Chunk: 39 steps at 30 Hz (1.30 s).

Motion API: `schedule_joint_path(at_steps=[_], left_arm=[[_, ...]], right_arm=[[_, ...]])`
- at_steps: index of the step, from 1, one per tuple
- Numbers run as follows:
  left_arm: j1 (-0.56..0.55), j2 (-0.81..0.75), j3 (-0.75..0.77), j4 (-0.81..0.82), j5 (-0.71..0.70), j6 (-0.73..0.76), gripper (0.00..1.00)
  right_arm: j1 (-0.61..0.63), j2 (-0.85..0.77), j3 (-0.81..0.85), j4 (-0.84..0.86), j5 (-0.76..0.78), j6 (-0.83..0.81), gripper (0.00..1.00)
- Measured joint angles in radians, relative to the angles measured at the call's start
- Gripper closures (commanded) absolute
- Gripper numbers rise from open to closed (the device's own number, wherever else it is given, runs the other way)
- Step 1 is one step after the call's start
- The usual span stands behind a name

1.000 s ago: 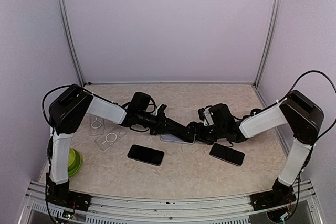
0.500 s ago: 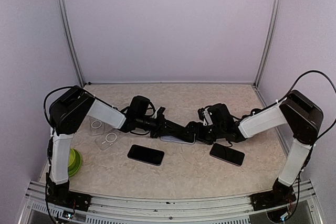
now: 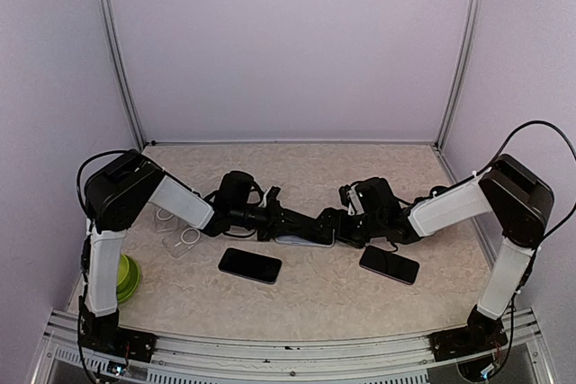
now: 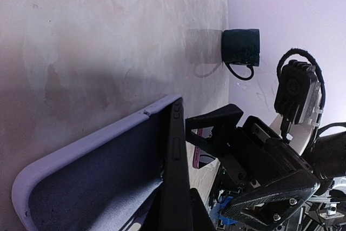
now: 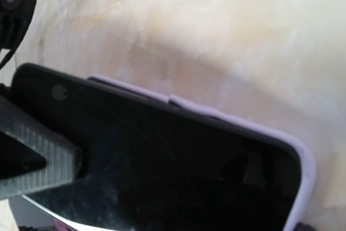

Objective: Put the phone into the phone case
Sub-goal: Install the phone on the phone case.

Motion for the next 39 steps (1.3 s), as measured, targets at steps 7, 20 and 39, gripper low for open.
schedule_joint_path(at_steps=[7, 20, 39], left_arm=[[-0.001, -0.004, -0.035, 0.062, -0.01, -0.005, 1.0], [-0.002, -0.034, -0.115, 0.154, -0.016, 0.011, 1.0], [-0.002, -0.078, -0.141, 0.321, 0.042, -0.032, 1.0]], right_arm=[[-0.001, -0.001, 0.005, -0.01, -0.004, -0.006, 0.03], [-0.036, -0.015, -0.011, -0.009, -0.069, -0.013, 0.03], [-0.058, -0.019, -0.039, 0.094, -0.183, 0.016, 0.04]])
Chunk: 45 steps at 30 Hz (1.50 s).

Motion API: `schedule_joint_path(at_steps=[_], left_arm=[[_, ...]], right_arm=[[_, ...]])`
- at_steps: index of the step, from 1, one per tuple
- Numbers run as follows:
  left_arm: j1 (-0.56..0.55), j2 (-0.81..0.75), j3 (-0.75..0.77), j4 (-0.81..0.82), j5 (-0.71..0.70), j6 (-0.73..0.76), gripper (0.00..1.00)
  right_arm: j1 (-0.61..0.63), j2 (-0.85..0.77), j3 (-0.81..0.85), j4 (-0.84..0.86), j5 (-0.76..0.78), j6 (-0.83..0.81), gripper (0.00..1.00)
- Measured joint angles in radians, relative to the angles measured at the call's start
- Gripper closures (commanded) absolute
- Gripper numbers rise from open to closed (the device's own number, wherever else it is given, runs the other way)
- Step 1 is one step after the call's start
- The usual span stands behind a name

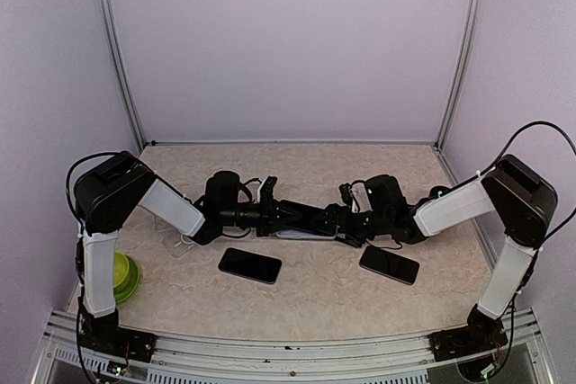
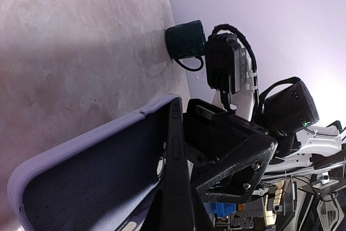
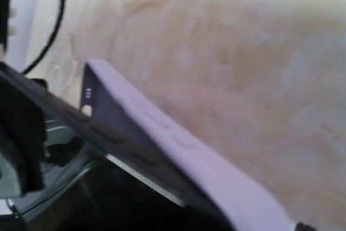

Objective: Put the phone into the phone case
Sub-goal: Install the phone on the phone case.

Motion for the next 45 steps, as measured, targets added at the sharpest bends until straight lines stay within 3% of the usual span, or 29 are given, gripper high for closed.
schedule_joint_path(at_steps=[20, 37, 41, 45], left_arm=[[-0.031, 0.0, 0.0, 0.035, 0.028, -0.018, 1.0], [-0.029, 0.0, 0.004, 0.064, 0.06, -0.019, 1.0], [-0.027, 0.0, 0.005, 0.074, 0.072, -0.021, 1.0], [-0.022, 0.0, 0.006, 0.093, 0.087, -0.022, 1.0]], right_arm=[[-0.003, 0.0, -0.05, 0.221, -0.157, 0.084, 0.12], [-0.021, 0.0, -0.097, 0.308, -0.197, 0.134, 0.51], [-0.025, 0.0, -0.109, 0.342, -0.209, 0.151, 0.58], [-0.031, 0.0, -0.119, 0.386, -0.229, 0.172, 0.6]])
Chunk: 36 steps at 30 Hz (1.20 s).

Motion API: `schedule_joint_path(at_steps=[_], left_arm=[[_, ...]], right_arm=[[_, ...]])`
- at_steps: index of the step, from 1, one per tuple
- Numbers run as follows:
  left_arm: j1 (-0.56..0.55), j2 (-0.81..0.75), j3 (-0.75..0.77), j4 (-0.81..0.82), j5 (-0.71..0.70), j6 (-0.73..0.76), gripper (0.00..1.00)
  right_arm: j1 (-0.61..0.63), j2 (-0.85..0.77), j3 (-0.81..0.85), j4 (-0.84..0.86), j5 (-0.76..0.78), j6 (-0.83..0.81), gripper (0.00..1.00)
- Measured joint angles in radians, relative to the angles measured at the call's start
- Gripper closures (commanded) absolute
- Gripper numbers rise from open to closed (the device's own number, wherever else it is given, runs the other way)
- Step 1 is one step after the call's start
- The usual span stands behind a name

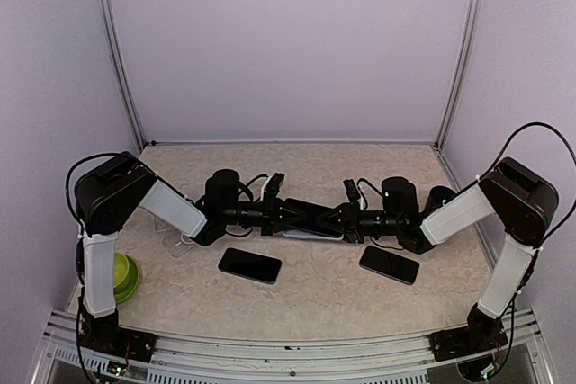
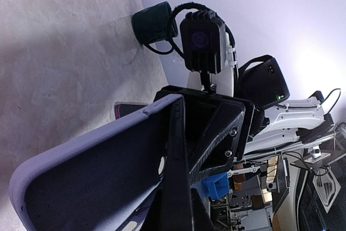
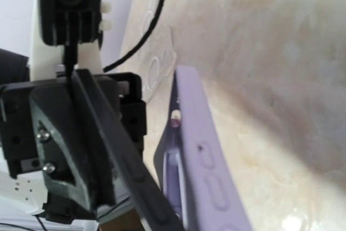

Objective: Put the phone into the phone case
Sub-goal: Install the phone on the phone case.

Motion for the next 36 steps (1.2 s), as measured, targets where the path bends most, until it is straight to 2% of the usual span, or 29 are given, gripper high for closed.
schedule_joint_path(at_steps=[2, 18, 36], left_arm=[[0.001, 0.0, 0.002, 0.006, 0.005, -0.003, 1.0], [0.007, 0.0, 0.008, 0.009, 0.006, -0.015, 0.76], [0.013, -0.033, 0.008, -0.006, -0.001, 0.008, 0.68]], right_arm=[[-0.001, 0.0, -0.006, 0.021, -0.004, 0.005, 0.6], [-0.002, 0.0, -0.029, 0.131, -0.06, 0.03, 0.69], [0.0, 0.0, -0.058, 0.225, -0.098, 0.082, 0.96]])
